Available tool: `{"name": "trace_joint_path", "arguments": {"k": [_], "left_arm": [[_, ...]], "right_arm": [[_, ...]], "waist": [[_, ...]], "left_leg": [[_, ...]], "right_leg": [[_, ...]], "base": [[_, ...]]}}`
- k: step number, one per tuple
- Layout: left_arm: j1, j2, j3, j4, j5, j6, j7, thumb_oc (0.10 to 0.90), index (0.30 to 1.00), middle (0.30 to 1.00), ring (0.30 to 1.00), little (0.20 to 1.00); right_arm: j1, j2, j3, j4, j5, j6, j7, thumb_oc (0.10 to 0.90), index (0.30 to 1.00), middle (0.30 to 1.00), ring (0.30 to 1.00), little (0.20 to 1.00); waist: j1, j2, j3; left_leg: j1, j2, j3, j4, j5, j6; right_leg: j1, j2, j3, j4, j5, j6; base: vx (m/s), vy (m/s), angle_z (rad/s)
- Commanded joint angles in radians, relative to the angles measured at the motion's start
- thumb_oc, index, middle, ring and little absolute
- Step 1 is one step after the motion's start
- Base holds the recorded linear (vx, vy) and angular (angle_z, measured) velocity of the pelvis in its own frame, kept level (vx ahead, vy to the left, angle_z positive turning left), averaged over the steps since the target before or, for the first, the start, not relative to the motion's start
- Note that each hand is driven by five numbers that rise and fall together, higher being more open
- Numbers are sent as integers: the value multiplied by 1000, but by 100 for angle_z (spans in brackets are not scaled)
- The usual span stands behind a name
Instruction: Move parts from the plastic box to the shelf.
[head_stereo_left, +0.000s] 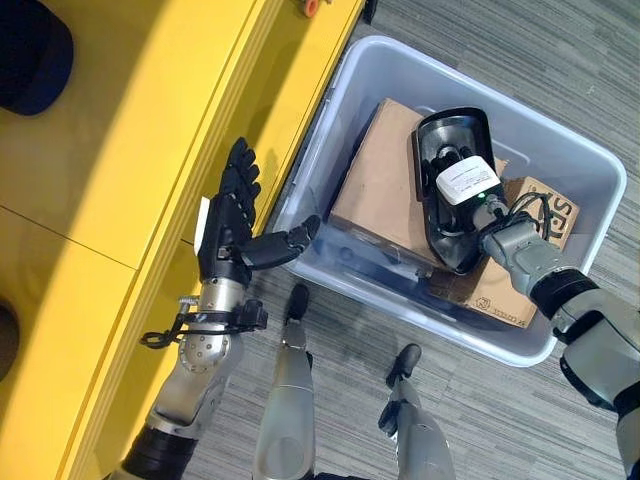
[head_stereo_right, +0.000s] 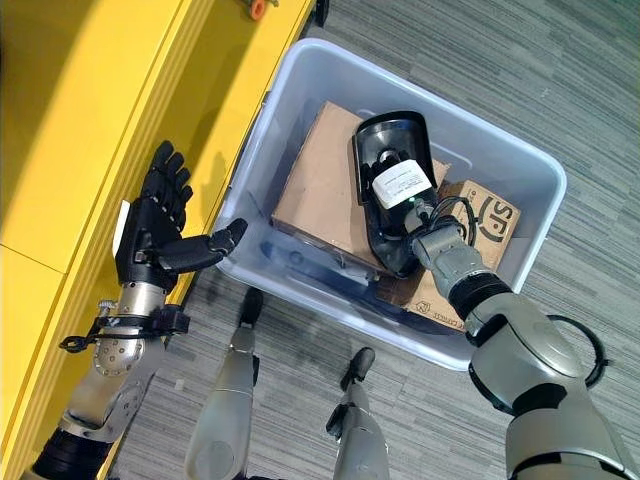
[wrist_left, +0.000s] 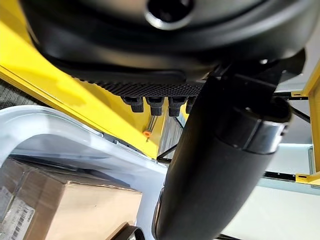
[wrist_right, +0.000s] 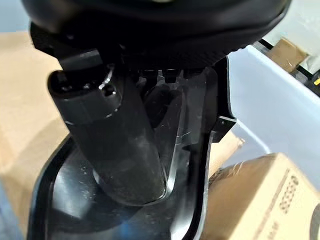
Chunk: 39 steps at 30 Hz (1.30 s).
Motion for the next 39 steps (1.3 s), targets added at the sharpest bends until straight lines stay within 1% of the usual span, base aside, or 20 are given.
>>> {"name": "trace_joint_path", "arguments": {"k": [1,5,8,14,16,17,19,24,25,29,31,36,37,38,39], "left_arm": [[-27,7,43,-194,51,-129,-17,900,1000,1000,1000,1000],[-25,9,47,-191,48,-132,-20,900,1000,1000,1000,1000],[-15,11,58,-193,44,-137,-19,900,1000,1000,1000,1000],[1,13,66,-194,35,-141,-24,900,1000,1000,1000,1000],[3,12,66,-193,34,-141,-27,900,1000,1000,1000,1000],[5,14,68,-194,34,-140,-29,900,1000,1000,1000,1000],[9,12,72,-192,35,-140,-30,900,1000,1000,1000,1000],[21,11,77,-190,34,-137,-31,900,1000,1000,1000,1000],[33,8,84,-190,32,-138,-34,900,1000,1000,1000,1000],[42,6,85,-192,21,-140,-36,900,1000,1000,1000,1000],[55,5,89,-203,19,-144,-42,900,1000,1000,1000,1000],[65,2,86,-200,16,-143,-44,900,1000,1000,1000,1000],[149,-12,130,-364,8,-185,-62,900,1000,1000,1000,1000],[161,-7,174,-387,-21,-182,-42,900,1000,1000,1000,1000],[141,-8,159,-375,-49,-176,-46,900,1000,1000,1000,1000]], "right_arm": [[-55,-100,99,12,-76,0,84,900,1000,1000,1000,1000],[-95,-125,127,-18,-83,-14,93,900,1000,1000,1000,1000],[-143,-153,175,-52,-101,-31,104,900,1000,1000,1000,1000],[-185,-173,220,-116,-113,-57,122,900,1000,1000,1000,1000],[-196,-183,229,-158,-111,-70,128,900,1000,1000,1000,1000],[-204,-186,234,-215,-101,-87,134,900,1000,1000,1000,1000],[-209,-195,230,-290,-93,-103,141,900,1000,1000,1000,1000],[-204,-204,223,-383,-63,-129,161,900,1000,1000,1000,1000],[-188,-201,211,-436,-29,-143,165,900,1000,1000,1000,1000],[-176,-203,208,-471,2,-154,180,900,1000,1000,1000,1000],[-171,-205,209,-514,42,-169,194,900,1000,1000,1000,1000],[-152,-202,198,-535,62,-170,194,900,1000,1000,1000,1000],[-114,-218,160,-519,88,-152,175,900,1000,1000,1000,1000],[-72,-235,133,-533,87,-162,160,900,1000,1000,1000,1000],[-33,-243,115,-570,83,-170,175,900,1000,1000,1000,1000]], "waist": [[-5,-39,5],[-3,-44,4],[0,-50,3],[3,-54,4],[2,-55,4],[0,-58,2],[-2,-61,-1],[-2,-64,-3],[-2,-63,-4],[1,-63,-10],[1,-61,-15],[1,-60,-19],[22,-47,-10],[21,-42,-17],[14,-45,-17]], "left_leg": [[-78,-23,25,-42,72,13],[-79,-21,23,-44,71,12],[-83,-21,22,-43,71,11],[-85,-22,20,-36,69,9],[-85,-23,19,-36,69,9],[-85,-22,18,-35,68,8],[-85,-21,19,-33,66,8],[-87,-20,19,-28,63,7],[-87,-20,19,-28,61,8],[-92,-22,18,-26,63,7],[-94,-26,15,-26,63,7],[-97,-27,14,-20,61,7],[-100,-35,10,-17,57,6],[-98,-36,9,-18,57,4],[-96,-36,9,-20,58,5]], "right_leg": [[240,64,26,12,-279,-36],[241,65,25,10,-280,-36],[244,67,24,6,-281,-37],[247,68,18,5,-283,-37],[247,68,18,6,-283,-38],[248,69,20,7,-284,-38],[250,69,20,7,-284,-39],[250,69,22,5,-284,-41],[250,70,22,5,-285,-41],[251,71,22,2,-286,-43],[250,71,20,3,-287,-42],[257,72,19,3,-290,-44],[266,70,9,1,-297,-44],[270,71,6,0,-300,-44],[270,70,6,0,-299,-43]], "base": [[0,0,0],[0,0,0],[0,0,0],[1,-1,1],[0,0,0],[0,0,0],[0,0,0],[0,0,0],[0,0,0],[0,0,0],[0,0,0],[3,-9,0],[15,-58,0],[10,-49,0],[0,0,0]]}}
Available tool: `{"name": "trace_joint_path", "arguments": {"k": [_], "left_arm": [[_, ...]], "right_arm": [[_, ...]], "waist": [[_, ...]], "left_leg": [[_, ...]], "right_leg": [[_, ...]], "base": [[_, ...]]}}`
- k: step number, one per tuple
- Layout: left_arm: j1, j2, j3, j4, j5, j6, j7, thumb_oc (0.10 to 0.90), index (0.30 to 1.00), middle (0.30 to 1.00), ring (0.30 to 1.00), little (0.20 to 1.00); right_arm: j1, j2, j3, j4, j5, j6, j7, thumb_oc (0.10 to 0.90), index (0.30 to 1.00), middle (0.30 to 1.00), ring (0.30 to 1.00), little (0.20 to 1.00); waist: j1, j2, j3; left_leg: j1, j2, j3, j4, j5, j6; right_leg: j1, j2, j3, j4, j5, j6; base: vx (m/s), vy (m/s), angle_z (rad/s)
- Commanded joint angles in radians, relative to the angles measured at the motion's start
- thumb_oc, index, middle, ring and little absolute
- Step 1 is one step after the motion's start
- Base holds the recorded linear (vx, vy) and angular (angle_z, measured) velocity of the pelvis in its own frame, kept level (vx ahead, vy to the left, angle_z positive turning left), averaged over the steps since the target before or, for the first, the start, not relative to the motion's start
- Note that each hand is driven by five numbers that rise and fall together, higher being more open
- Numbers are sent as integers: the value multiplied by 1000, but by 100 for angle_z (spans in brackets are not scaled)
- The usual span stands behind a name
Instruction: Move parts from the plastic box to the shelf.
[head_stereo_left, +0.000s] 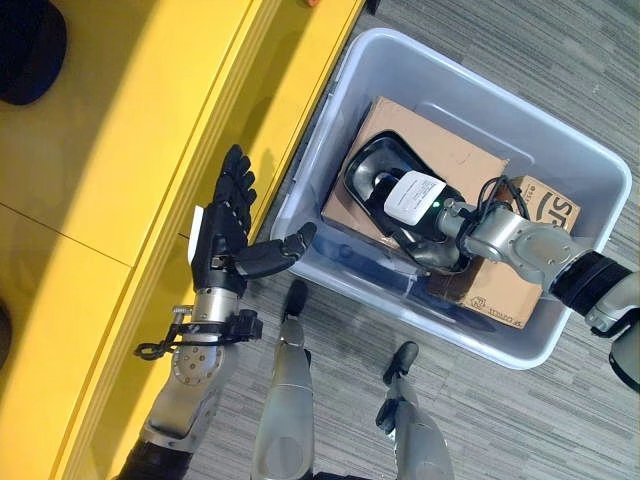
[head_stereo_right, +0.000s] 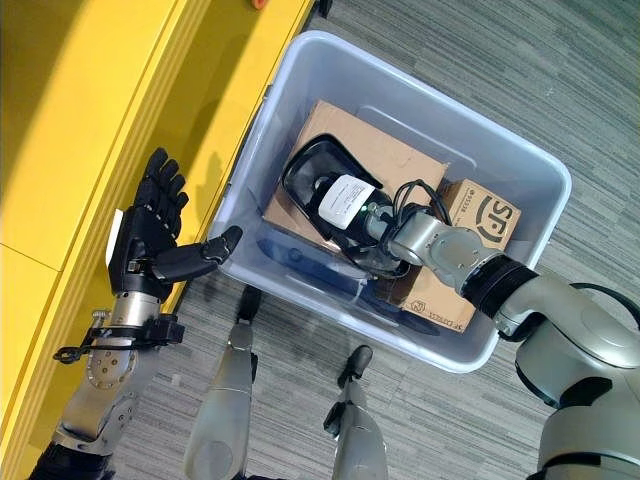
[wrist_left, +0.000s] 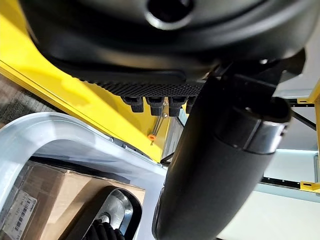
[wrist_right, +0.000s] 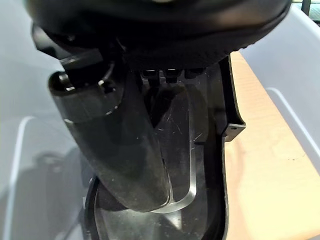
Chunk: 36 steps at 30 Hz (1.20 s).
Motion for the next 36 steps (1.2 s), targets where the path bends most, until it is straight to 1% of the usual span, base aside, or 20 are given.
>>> {"name": "trace_joint_path", "arguments": {"k": [1,3,4,5,10,11,12,14,15,16,18,21,22,24,25,28,30,31,34,36], "left_arm": [[25,8,97,-276,-40,-170,-15,900,1000,1000,1000,1000],[-26,31,103,-257,-31,-162,6,900,1000,1000,1000,1000],[-51,33,131,-247,-38,-167,26,900,1000,1000,1000,1000],[-52,33,131,-247,-39,-167,26,900,1000,1000,1000,1000],[-43,31,173,-219,-70,-171,43,900,1000,1000,1000,1000],[-44,31,172,-219,-70,-171,43,900,1000,1000,1000,1000],[-35,36,184,-217,-73,-172,42,900,1000,1000,1000,1000],[-27,32,191,-214,-77,-171,38,900,1000,1000,1000,1000],[-23,38,203,-216,-76,-172,40,900,1000,1000,1000,1000],[-24,38,202,-216,-76,-172,39,900,1000,1000,1000,1000],[1,24,244,-226,-88,-175,34,900,1000,1000,1000,1000],[15,24,255,-233,-93,-172,30,900,1000,1000,1000,1000],[32,12,271,-233,-89,-167,35,900,1000,1000,1000,1000],[39,13,276,-235,-78,-158,42,900,1000,1000,1000,1000],[38,15,274,-236,-78,-157,42,900,1000,1000,1000,1000],[45,17,282,-239,-65,-150,43,900,1000,1000,1000,1000],[53,12,285,-243,-63,-149,42,900,1000,1000,1000,1000],[52,14,283,-244,-63,-148,42,900,1000,1000,1000,1000],[59,12,281,-242,-56,-141,48,900,1000,1000,1000,1000],[55,10,273,-239,-48,-134,49,900,1000,1000,1000,1000]], "right_arm": [[13,-81,-46,-97,48,-1,-34,900,1000,1000,1000,1000],[45,-98,-46,-101,21,1,-20,900,1000,1000,1000,1000],[55,-119,-61,-106,25,7,-14,900,1000,1000,1000,1000],[56,-122,-64,-110,26,8,-13,900,1000,1000,1000,1000],[83,-238,-154,-137,87,38,-50,900,1000,1000,1000,1000],[84,-241,-156,-139,88,38,-50,900,1000,1000,1000,1000],[85,-299,-189,-159,111,50,-74,900,1000,1000,1000,1000],[112,-340,-236,-184,136,55,-93,900,1000,1000,1000,1000],[114,-381,-259,-215,144,57,-109,900,1000,1000,1000,1000],[119,-386,-265,-221,145,58,-107,900,1000,1000,1000,1000],[191,-479,-401,-361,173,59,-155,900,1000,1000,1000,1000],[321,-533,-547,-437,165,58,-164,900,1000,1000,1000,1000],[422,-539,-663,-480,179,57,-183,900,1000,1000,1000,1000],[536,-543,-786,-543,180,49,-186,900,1000,1000,1000,1000],[556,-544,-806,-550,180,49,-183,900,1000,1000,1000,1000],[677,-545,-949,-642,209,27,-202,900,1000,1000,1000,1000],[746,-524,-1029,-671,231,25,-212,900,1000,1000,1000,1000],[763,-523,-1046,-677,231,25,-210,900,1000,1000,1000,1000],[874,-446,-1170,-736,288,19,-227,900,1000,1000,1000,1000],[897,-390,-1198,-766,325,18,-233,900,1000,1000,1000,1000]], "waist": [[12,-25,-26],[8,-22,-31],[3,-17,-33],[4,-17,-32],[-17,-15,-42],[-16,-15,-42],[-26,-17,-45],[-35,-17,-45],[-38,-19,-46],[-37,-18,-46],[-64,-10,-46],[-74,-8,-50],[-93,-6,-51],[-96,-11,-54],[-93,-12,-54],[-105,-22,-58],[-113,-20,-61],[-111,-21,-61],[-118,-17,-64],[-122,-16,-67]], "left_leg": [[-87,-37,15,-20,62,7],[-84,-37,18,-22,64,7],[-81,-35,19,-22,64,7],[-81,-35,19,-22,64,7],[-80,-27,28,-15,63,4],[-81,-27,28,-14,63,4],[-79,-21,35,-11,62,3],[-81,-17,40,-8,62,3],[-83,-17,40,-6,61,2],[-84,-17,40,-5,60,2],[-99,-16,44,8,60,-2],[-108,-16,41,11,63,-6],[-107,-13,42,9,63,-5],[-109,-13,43,11,62,-3],[-110,-13,42,12,61,-3],[-116,-10,48,28,53,-1],[-120,-11,48,33,52,-2],[-121,-12,47,34,51,-2],[-121,-13,50,37,48,1],[-120,-11,51,38,46,3]], "right_leg": [[274,68,14,0,-291,-43],[271,67,19,0,-288,-44],[272,64,22,0,-287,-43],[273,64,22,0,-287,-43],[271,63,32,1,-286,-45],[270,63,32,1,-286,-45],[268,63,40,1,-285,-45],[269,62,45,1,-284,-45],[267,62,46,1,-285,-45],[267,62,46,1,-285,-45],[255,61,54,3,-287,-46],[252,61,49,5,-289,-46],[250,61,47,4,-287,-45],[250,61,46,2,-285,-43],[250,61,46,2,-285,-43],[250,61,58,1,-287,-46],[252,59,58,2,-288,-46],[252,59,57,1,-289,-46],[249,57,60,2,-285,-46],[249,58,62,1,-285,-47]], "base": [[-15,26,6],[-4,32,3],[0,0,0],[0,0,0],[0,0,0],[0,0,0],[0,0,0],[1,-11,-4],[5,-16,-5],[-2,-25,-5],[-5,-27,-9],[4,-5,-6],[5,-3,-6],[3,-10,-3],[3,-9,-4],[2,-3,-7],[6,-1,-9],[3,1,-5],[0,0,0],[0,0,0]]}}
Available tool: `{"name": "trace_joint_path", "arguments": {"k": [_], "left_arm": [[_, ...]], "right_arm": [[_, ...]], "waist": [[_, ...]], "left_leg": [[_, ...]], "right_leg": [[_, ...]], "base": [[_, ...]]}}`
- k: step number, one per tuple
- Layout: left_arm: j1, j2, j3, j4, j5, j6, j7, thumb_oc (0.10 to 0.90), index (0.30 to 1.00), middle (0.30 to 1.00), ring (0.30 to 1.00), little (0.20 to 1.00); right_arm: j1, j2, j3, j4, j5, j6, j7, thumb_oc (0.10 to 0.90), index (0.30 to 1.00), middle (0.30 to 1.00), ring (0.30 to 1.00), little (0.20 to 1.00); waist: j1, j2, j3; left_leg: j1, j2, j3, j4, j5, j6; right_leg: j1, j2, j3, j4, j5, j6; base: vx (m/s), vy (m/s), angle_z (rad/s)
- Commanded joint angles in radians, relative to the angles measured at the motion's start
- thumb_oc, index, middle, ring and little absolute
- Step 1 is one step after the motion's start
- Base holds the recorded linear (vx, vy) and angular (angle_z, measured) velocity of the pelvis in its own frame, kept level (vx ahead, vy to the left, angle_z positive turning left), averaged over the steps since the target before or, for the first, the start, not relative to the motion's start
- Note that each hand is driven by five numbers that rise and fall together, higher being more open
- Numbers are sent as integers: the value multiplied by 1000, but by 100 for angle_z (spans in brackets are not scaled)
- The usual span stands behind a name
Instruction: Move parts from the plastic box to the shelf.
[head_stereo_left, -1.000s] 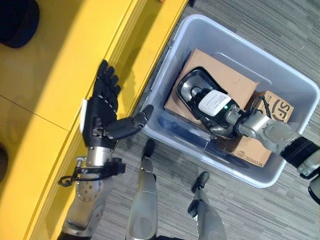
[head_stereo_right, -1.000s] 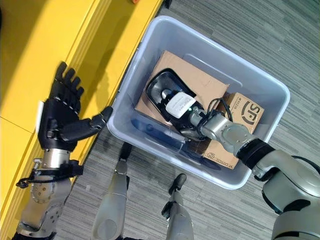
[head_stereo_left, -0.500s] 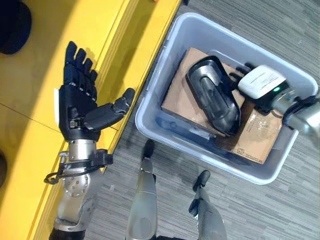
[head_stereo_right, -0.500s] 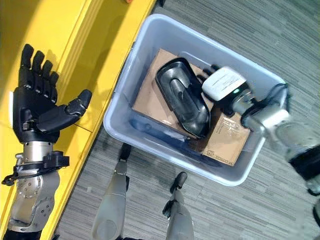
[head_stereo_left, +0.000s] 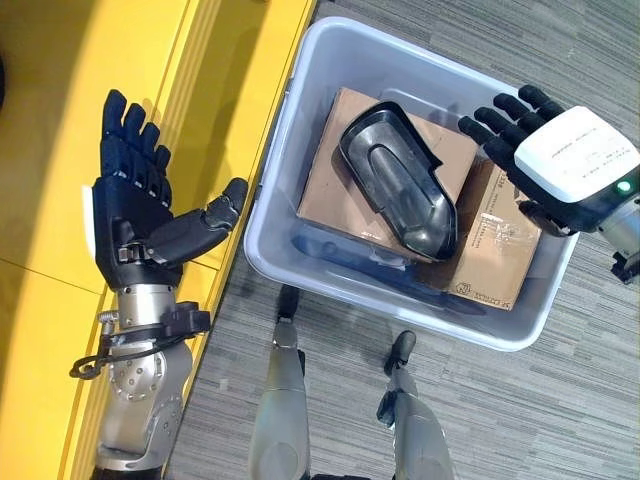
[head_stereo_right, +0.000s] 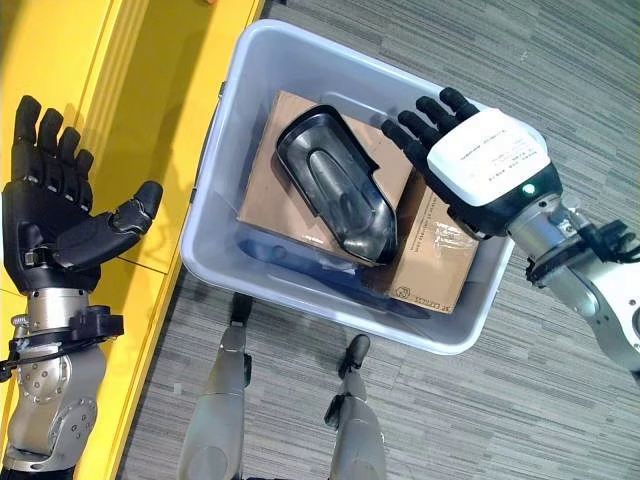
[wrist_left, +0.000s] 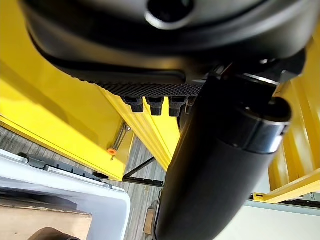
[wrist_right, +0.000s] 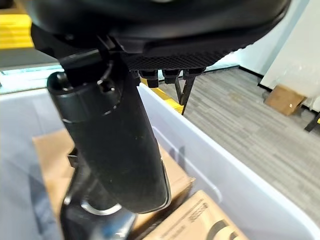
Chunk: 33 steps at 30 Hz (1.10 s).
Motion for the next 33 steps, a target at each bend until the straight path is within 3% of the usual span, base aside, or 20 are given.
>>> {"name": "trace_joint_path", "arguments": {"k": [1,4,7,8,9,11,12,15,19,23,33], "left_arm": [[-7,-2,47,-127,34,-75,13,900,1000,1000,1000,1000],[-11,-7,40,-118,38,-67,18,900,1000,1000,1000,1000],[-22,-23,15,-98,41,-65,30,900,1000,1000,1000,1000],[-22,-23,16,-98,41,-65,30,900,1000,1000,1000,1000],[-29,-29,10,-88,42,-65,39,900,1000,1000,1000,1000],[-30,-31,6,-84,42,-67,43,900,1000,1000,1000,1000],[-29,-32,1,-81,45,-65,52,900,1000,1000,1000,1000],[-26,-37,-8,-76,46,-62,59,900,1000,1000,1000,1000],[-33,-43,-41,-63,53,-56,82,900,1000,1000,1000,1000],[-44,-44,-64,-59,57,-54,96,900,1000,1000,1000,1000],[-109,-26,-129,-65,96,-65,136,900,1000,1000,1000,1000]], "right_arm": [[-82,94,-66,-28,114,16,-95,900,1000,1000,1000,1000],[-75,164,-80,-45,154,20,-103,900,1000,1000,1000,1000],[-109,359,-47,-40,226,23,-168,900,1000,1000,1000,1000],[-110,360,-46,-40,226,23,-168,900,1000,1000,1000,1000],[-128,437,-29,-42,245,26,-194,900,1000,1000,1000,1000],[-143,478,-11,-42,254,26,-209,900,1000,1000,1000,1000],[-158,551,21,-49,266,30,-224,900,1000,1000,1000,1000],[-164,595,42,-51,268,35,-239,900,1000,1000,1000,1000],[-213,738,123,-24,288,46,-315,900,1000,1000,1000,1000],[-232,795,177,-14,285,48,-344,900,1000,1000,1000,1000],[-392,871,349,91,117,99,-425,900,1000,1000,1000,1000]], "waist": [[-42,-18,-69],[-46,-20,-72],[-52,-18,-75],[-53,-18,-75],[-56,-11,-78],[-57,-10,-80],[-59,-5,-82],[-59,-3,-82],[-58,10,-81],[-58,15,-78],[-41,36,-74]], "left_leg": [[-110,-12,8,21,50,-1],[-109,-10,10,24,48,0],[-100,-9,16,28,41,6],[-101,-8,16,27,42,6],[-99,-9,18,27,42,7],[-99,-8,18,27,42,9],[-97,-6,21,26,44,9],[-95,-7,24,22,46,10],[-89,-10,31,22,46,14],[-85,-11,35,23,46,16],[-75,-15,41,16,48,20]], "right_leg": [[281,69,18,1,-287,-45],[281,69,22,1,-288,-48],[283,68,34,3,-289,-53],[282,69,34,2,-289,-53],[283,68,38,3,-289,-54],[282,68,40,3,-289,-55],[282,67,42,3,-289,-57],[283,66,44,2,-289,-59],[284,64,52,4,-292,-63],[284,62,54,6,-293,-64],[291,58,55,0,-284,-65]], "base": [[0,0,0],[0,0,0],[-1,2,-1],[-2,9,-5],[-3,13,-8],[0,14,-7],[2,17,-5],[2,8,-3],[0,0,0],[-7,20,-5],[-5,12,0]]}}
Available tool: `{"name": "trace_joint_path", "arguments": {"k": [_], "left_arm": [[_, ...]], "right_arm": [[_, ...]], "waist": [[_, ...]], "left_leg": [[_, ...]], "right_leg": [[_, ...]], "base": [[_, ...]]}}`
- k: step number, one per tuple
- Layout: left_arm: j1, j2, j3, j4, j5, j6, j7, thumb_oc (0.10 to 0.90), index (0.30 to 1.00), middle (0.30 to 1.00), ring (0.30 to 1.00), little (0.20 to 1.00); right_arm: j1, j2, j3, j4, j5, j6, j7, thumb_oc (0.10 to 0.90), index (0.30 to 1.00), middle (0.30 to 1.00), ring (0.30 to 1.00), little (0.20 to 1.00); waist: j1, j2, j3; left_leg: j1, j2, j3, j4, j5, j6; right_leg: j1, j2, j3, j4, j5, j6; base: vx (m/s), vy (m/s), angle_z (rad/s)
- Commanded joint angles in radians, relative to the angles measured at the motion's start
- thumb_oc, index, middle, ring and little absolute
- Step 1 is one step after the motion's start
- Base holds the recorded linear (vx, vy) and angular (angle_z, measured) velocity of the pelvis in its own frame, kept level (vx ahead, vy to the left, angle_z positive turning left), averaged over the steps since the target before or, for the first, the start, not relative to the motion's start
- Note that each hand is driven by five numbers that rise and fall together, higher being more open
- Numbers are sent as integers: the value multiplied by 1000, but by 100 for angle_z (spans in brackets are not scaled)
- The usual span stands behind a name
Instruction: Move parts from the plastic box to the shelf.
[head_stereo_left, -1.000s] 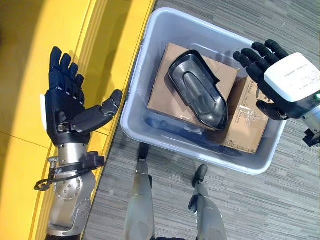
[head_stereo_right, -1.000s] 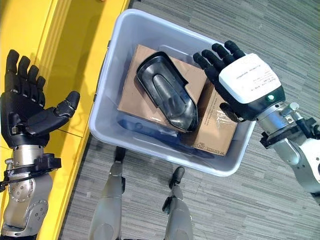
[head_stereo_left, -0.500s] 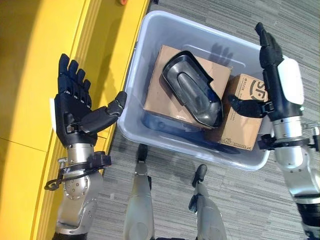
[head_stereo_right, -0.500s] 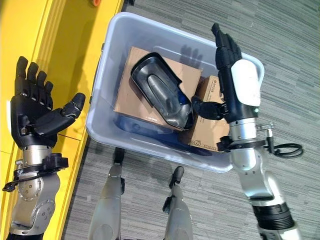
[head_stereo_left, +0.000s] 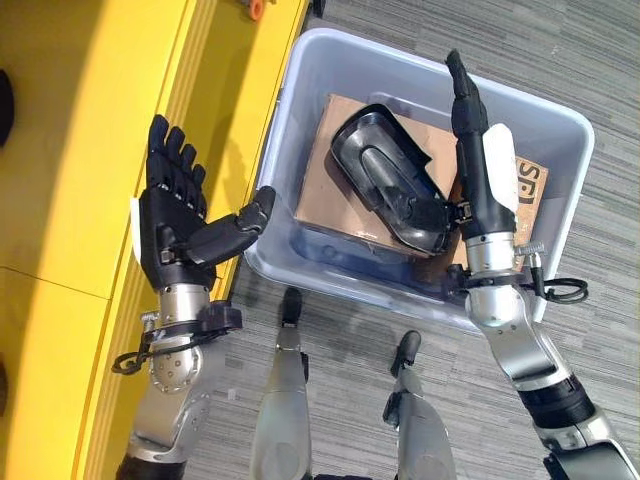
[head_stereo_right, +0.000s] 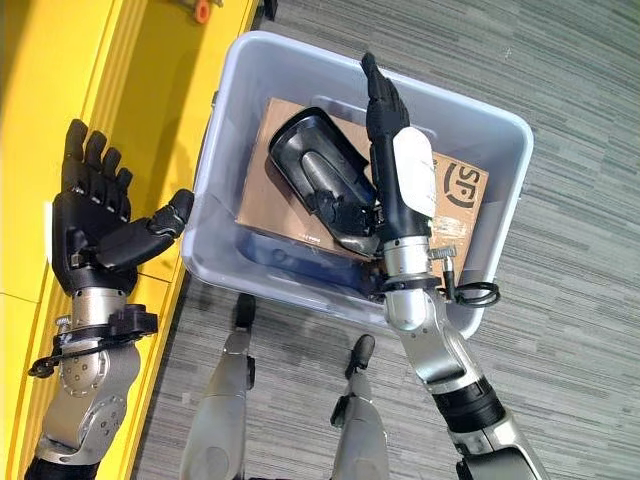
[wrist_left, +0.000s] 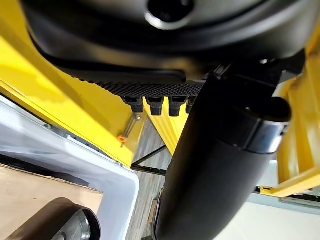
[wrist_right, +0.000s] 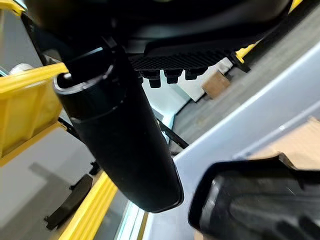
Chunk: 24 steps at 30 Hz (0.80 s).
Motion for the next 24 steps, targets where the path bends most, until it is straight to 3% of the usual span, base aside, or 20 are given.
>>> {"name": "trace_joint_path", "arguments": {"k": [1,10,24], "left_arm": [[-42,13,26,-89,76,-98,27,900,1000,1000,1000,1000],[-66,6,5,-77,77,-102,28,900,1000,1000,1000,1000],[-84,-1,-8,-61,72,-102,25,900,1000,1000,1000,1000]], "right_arm": [[-102,19,29,-4,-95,-47,-84,900,1000,1000,1000,1000],[-161,47,117,124,-103,-30,-56,900,1000,1000,1000,1000],[-188,71,162,250,-82,-18,-23,900,1000,1000,1000,1000]], "waist": [[-34,-2,-74],[-21,-1,-72],[-15,10,-61]], "left_leg": [[-100,-13,-1,-4,58,6],[-94,-15,5,-7,60,8],[-98,-19,8,0,59,11]], "right_leg": [[283,69,11,0,-308,-67],[284,66,15,-1,-304,-64],[287,63,15,-1,-305,-64]], "base": [[-19,38,-3],[-1,3,0],[0,0,0]]}}
